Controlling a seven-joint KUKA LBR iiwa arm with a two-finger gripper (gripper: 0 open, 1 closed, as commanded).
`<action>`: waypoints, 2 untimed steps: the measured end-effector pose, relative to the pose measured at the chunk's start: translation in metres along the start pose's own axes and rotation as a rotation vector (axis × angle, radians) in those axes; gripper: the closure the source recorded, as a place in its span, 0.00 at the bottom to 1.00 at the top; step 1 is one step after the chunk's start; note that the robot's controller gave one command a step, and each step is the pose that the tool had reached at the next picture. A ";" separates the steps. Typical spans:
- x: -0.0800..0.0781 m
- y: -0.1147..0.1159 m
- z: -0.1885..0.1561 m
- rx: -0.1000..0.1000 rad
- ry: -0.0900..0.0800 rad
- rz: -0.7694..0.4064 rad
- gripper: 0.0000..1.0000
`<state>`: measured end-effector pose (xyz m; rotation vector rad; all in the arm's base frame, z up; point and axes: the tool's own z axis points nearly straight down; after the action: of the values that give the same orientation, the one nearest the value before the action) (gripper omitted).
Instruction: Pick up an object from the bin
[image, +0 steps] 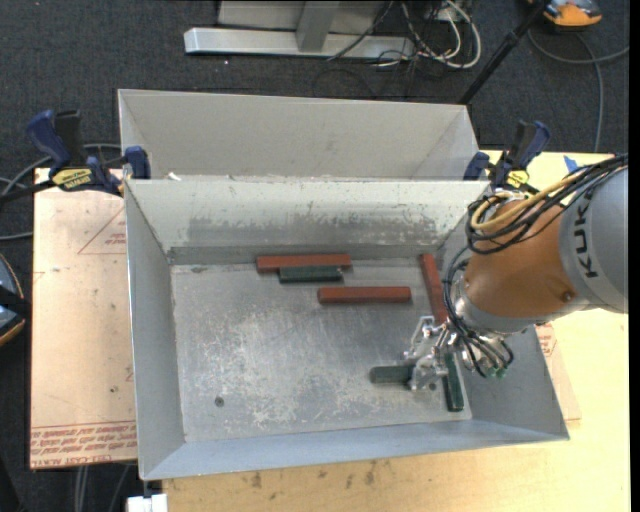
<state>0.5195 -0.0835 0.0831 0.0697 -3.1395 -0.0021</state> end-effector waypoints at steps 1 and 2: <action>-0.010 0.002 -0.025 0.000 -0.002 -0.090 1.00; -0.013 0.002 -0.010 0.001 -0.002 -0.120 1.00</action>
Offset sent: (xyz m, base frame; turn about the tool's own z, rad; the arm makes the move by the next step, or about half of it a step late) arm 0.0000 0.0000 0.0000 0.0000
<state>0.5319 -0.0808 0.0932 0.2585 -3.1314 -0.0014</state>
